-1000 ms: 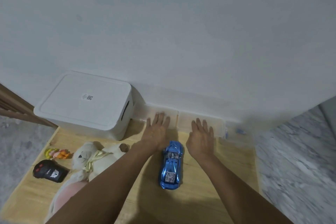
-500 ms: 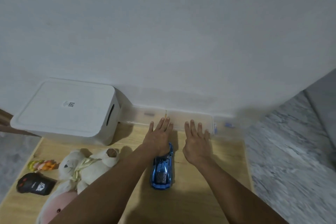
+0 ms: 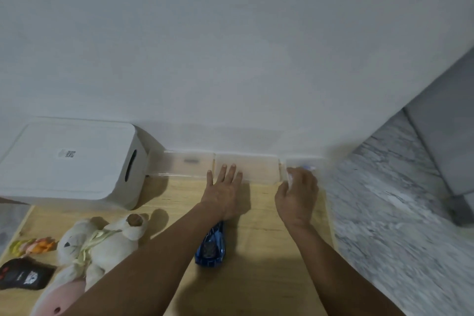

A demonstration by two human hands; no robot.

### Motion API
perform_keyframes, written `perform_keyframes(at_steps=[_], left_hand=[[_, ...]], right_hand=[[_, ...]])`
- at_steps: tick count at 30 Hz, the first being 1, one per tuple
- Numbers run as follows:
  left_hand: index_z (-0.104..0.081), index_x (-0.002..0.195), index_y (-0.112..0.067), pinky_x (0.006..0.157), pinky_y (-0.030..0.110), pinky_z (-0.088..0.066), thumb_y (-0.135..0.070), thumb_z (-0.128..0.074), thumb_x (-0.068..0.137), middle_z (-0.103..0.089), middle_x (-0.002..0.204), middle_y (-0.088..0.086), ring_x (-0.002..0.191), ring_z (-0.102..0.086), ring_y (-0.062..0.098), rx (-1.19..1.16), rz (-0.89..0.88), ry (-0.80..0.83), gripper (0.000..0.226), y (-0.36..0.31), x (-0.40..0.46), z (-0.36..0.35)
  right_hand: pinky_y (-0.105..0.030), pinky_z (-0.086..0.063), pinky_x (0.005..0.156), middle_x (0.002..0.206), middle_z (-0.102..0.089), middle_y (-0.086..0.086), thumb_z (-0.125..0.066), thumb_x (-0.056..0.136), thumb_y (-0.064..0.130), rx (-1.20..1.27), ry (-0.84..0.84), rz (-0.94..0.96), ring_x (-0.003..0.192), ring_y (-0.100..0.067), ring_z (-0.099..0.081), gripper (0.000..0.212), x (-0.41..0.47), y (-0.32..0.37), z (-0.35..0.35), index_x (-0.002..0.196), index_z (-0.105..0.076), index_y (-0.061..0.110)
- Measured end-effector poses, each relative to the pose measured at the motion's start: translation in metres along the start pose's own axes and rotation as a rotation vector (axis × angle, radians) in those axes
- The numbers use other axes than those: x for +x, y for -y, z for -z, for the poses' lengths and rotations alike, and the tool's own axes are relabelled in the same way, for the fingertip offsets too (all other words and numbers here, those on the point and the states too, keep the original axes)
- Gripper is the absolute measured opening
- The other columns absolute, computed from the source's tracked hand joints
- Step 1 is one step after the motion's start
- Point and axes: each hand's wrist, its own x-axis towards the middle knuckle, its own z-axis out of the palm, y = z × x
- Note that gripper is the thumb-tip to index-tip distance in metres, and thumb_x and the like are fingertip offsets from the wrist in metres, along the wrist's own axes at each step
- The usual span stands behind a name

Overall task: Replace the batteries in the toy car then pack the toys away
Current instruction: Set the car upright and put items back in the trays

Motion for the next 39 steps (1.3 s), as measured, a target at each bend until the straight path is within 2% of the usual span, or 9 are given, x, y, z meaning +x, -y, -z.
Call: perform_keyframes(at_steps=[5,12,18,21,24,31,34,37,39], left_hand=[[0.016,0.153,-0.015,0.118,0.057,0.003,-0.042,-0.057,0.092,0.025,0.159,0.006,0.146,0.023,0.028,0.015,-0.001,-0.001,0.099,0.001,0.003,-0.004],[0.015,0.153,-0.016,0.12,0.051,0.006,-0.049,-0.057,0.089,0.025,0.159,0.006,0.146,0.022,0.026,-0.028,-0.021,0.007,0.102,0.008,-0.003,0.001],[0.007,0.155,-0.016,0.12,0.051,0.004,-0.031,-0.059,0.089,0.016,0.161,0.006,0.149,0.013,0.024,-0.072,-0.019,-0.069,0.095,0.009,-0.019,0.013],[-0.019,0.154,-0.015,0.121,0.046,-0.007,-0.018,-0.055,0.088,-0.013,0.162,0.008,0.15,-0.007,0.024,-0.132,0.016,-0.211,0.074,0.02,-0.035,0.015],[-0.049,0.139,-0.012,0.11,0.038,-0.034,-0.017,-0.051,0.089,-0.05,0.143,0.008,0.133,-0.042,0.026,-0.218,0.094,-0.382,0.05,0.039,-0.058,0.022],[-0.074,0.097,-0.02,0.077,0.032,-0.055,-0.018,-0.052,0.086,-0.074,0.096,0.004,0.09,-0.069,0.024,-0.538,0.449,-0.599,0.025,0.098,-0.123,0.022],[-0.066,0.062,-0.016,0.053,0.027,-0.052,-0.005,-0.048,0.076,-0.068,0.061,0.003,0.057,-0.068,0.024,-0.728,0.567,-0.675,0.025,0.123,-0.153,0.017],[-0.05,0.046,-0.009,0.048,0.03,-0.042,-0.004,-0.048,0.069,-0.059,0.053,0.012,0.058,-0.06,0.034,-0.851,0.667,-0.78,0.024,0.147,-0.171,0.006],[-0.052,0.054,0.003,0.047,0.039,-0.046,-0.008,-0.048,0.069,-0.057,0.055,0.019,0.061,-0.062,0.04,-1.05,0.747,-0.866,0.018,0.161,-0.178,-0.001]], right_hand=[[-0.047,-0.015,0.118,0.161,-0.004,-0.014,-0.051,0.082,0.009,-0.245,0.352,-0.155,0.146,-0.042,0.002,0.076,0.004,-0.016,0.003,0.151,-0.019,0.011],[-0.046,-0.008,0.12,0.159,0.01,-0.02,-0.05,0.084,0.01,-0.292,0.5,-0.122,0.142,-0.046,0.018,0.085,0.0,0.004,-0.009,0.152,0.001,0.003],[-0.057,-0.011,0.115,0.161,0.007,-0.012,-0.051,0.085,0.016,-0.333,0.504,-0.154,0.146,-0.04,0.011,0.082,0.003,0.015,0.001,0.152,-0.004,0.01],[-0.056,-0.011,0.116,0.162,-0.002,-0.009,-0.053,0.083,0.013,-0.263,0.448,-0.079,0.147,-0.037,0.004,0.077,-0.001,0.037,0.002,0.15,-0.016,0.012],[-0.047,-0.018,0.118,0.159,-0.019,-0.008,-0.053,0.087,0.013,-0.074,0.461,0.019,0.148,-0.03,-0.01,0.066,-0.008,0.072,-0.002,0.148,-0.028,0.012],[-0.03,-0.046,0.098,0.13,-0.061,-0.002,-0.057,0.088,0.016,0.268,0.6,0.152,0.117,-0.022,-0.057,0.043,-0.033,0.172,-0.009,0.131,-0.055,0.017],[-0.032,-0.05,0.093,0.115,-0.068,-0.002,-0.056,0.087,0.019,0.321,0.64,0.198,0.107,-0.022,-0.062,0.031,-0.043,0.216,-0.015,0.116,-0.065,0.016],[-0.039,-0.053,0.09,0.108,-0.069,-0.009,-0.056,0.086,0.017,0.338,0.683,0.201,0.1,-0.025,-0.063,0.024,-0.053,0.256,-0.022,0.105,-0.068,0.009],[-0.041,-0.055,0.086,0.1,-0.07,-0.015,-0.058,0.084,0.017,0.321,0.72,0.202,0.094,-0.028,-0.065,0.023,-0.058,0.278,-0.027,0.098,-0.069,0.002]])
